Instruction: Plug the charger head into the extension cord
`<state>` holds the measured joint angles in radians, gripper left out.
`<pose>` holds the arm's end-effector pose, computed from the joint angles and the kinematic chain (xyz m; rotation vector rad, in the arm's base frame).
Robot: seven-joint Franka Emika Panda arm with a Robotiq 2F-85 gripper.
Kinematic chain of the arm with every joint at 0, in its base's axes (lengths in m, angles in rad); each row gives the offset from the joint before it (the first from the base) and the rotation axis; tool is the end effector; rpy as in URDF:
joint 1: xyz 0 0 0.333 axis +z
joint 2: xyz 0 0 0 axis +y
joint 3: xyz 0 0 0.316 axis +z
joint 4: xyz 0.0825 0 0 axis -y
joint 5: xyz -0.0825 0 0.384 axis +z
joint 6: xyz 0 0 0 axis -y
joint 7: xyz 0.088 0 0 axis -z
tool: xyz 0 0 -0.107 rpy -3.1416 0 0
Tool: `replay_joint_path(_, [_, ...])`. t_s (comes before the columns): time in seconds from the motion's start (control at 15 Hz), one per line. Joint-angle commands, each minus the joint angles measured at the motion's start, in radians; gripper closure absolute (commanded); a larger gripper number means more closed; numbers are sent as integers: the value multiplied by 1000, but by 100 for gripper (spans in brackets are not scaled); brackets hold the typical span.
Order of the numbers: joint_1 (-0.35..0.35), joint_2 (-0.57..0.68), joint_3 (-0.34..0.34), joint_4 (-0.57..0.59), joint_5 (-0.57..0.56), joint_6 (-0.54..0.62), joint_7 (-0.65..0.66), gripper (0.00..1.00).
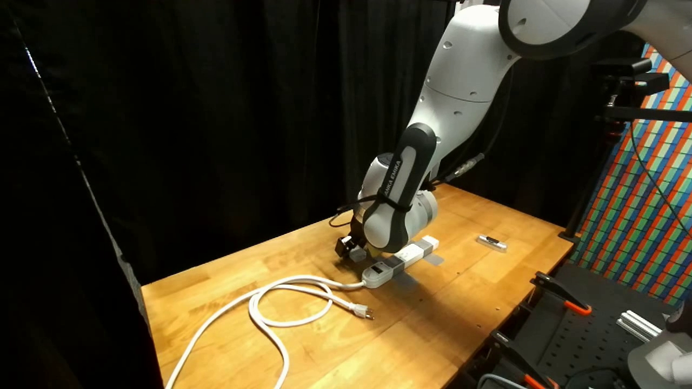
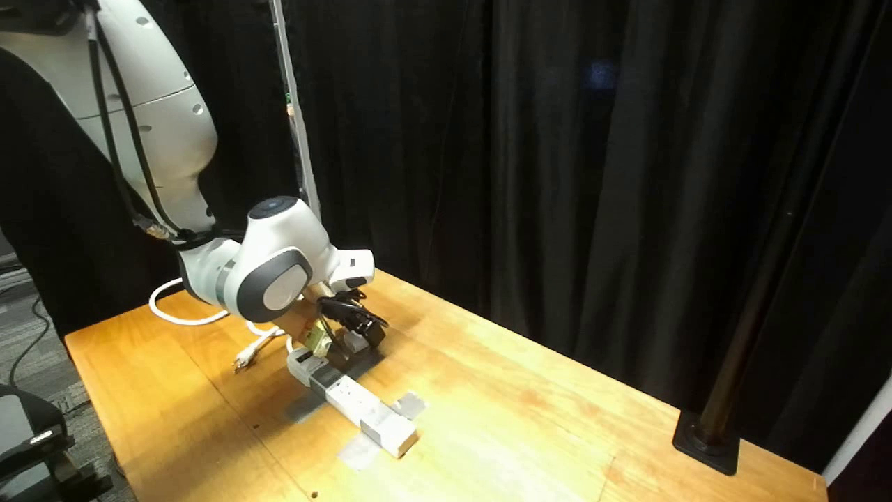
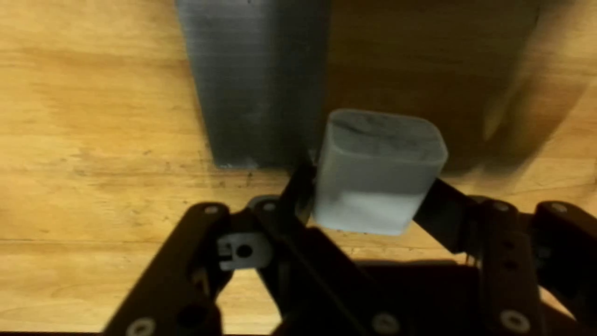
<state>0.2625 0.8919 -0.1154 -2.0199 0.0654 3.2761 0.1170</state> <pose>0.5822 0.0789 0.0471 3.0580 0.0353 0.5863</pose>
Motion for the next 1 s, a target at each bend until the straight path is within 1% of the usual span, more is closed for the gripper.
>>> replay_joint_path(0.0, [5,-21,11,-34,9,-41,-8,23])
replay_joint_path(0.07, [0,-22,16,-34,9,-40,-6,22])
replay_joint_path(0.2, [5,-17,19,-39,23,-7,10,9])
replay_joint_path(0.27, [8,-17,21,-44,26,1,15,1])
replay_joint_path(0.67, [14,-17,20,-71,47,37,32,0])
replay_joint_path(0.73, [17,-16,17,-73,54,45,34,25])
replay_joint_path(0.87, [29,-14,6,-73,75,50,41,27])
replay_joint_path(0.93, [40,-12,-5,-73,90,53,45,33])
